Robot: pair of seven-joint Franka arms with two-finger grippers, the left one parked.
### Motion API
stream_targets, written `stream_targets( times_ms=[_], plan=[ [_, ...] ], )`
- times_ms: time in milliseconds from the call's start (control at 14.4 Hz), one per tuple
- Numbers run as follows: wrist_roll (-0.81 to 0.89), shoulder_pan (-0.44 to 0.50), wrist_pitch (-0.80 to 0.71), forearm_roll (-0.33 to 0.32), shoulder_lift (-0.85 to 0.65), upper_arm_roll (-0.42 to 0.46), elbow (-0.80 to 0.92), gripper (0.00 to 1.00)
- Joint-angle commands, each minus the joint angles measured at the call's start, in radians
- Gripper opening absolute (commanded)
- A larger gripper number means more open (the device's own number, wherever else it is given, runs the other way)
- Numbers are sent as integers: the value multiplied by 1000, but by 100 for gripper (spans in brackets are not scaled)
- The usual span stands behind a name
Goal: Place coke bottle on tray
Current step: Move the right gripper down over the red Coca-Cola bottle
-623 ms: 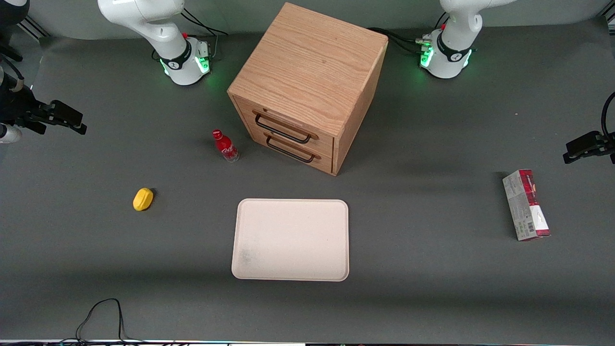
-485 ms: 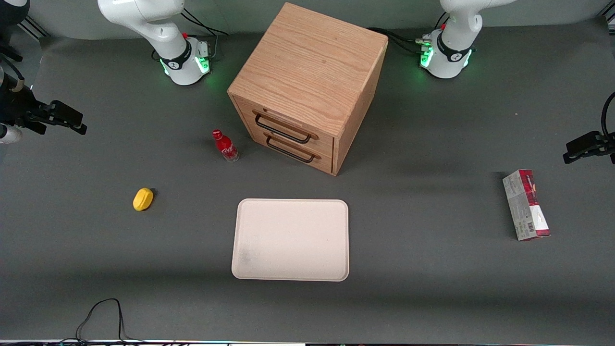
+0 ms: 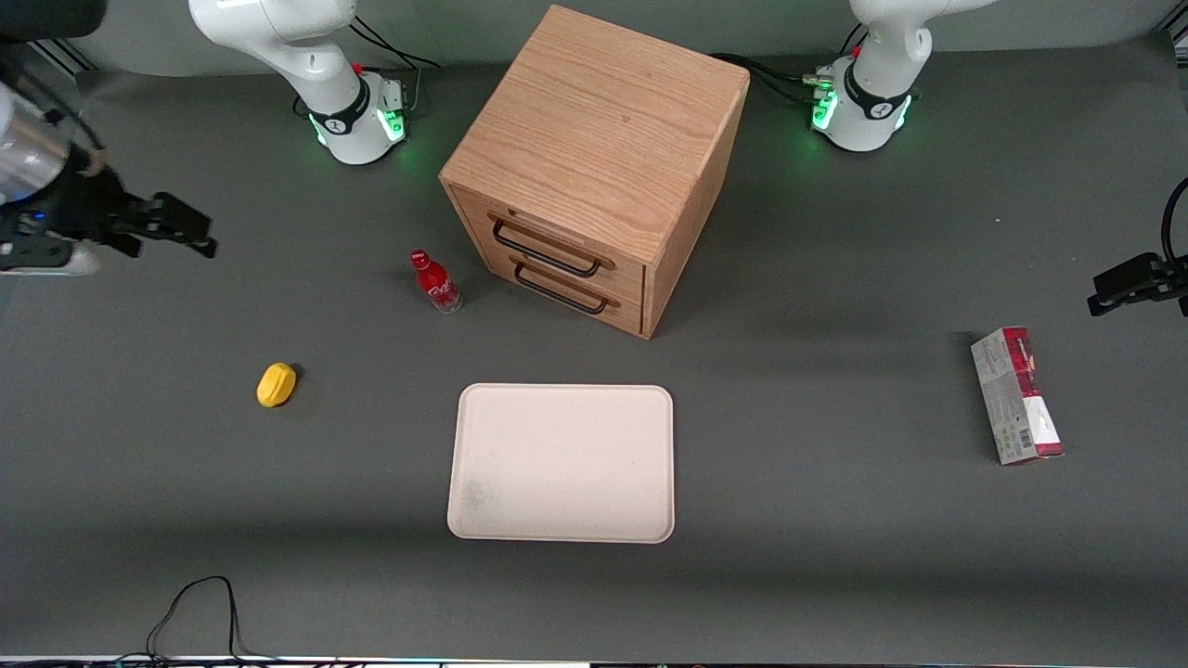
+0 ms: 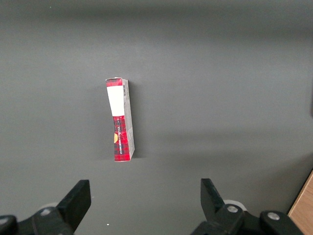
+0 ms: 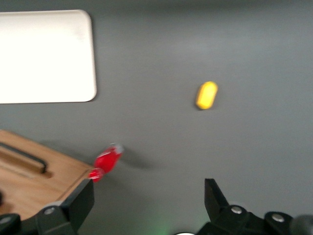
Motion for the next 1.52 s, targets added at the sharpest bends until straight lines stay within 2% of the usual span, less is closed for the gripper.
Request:
stream_targets(
  times_ms=[0,485,762,1454],
  plan=[
    [75,3,36,41,31,67,-21,100],
    [263,12,376,44,11,244,-366,100],
    [265,16,493,44,11,271,-515,100],
    [297,21,693,40,3,334,-732,100]
  ],
)
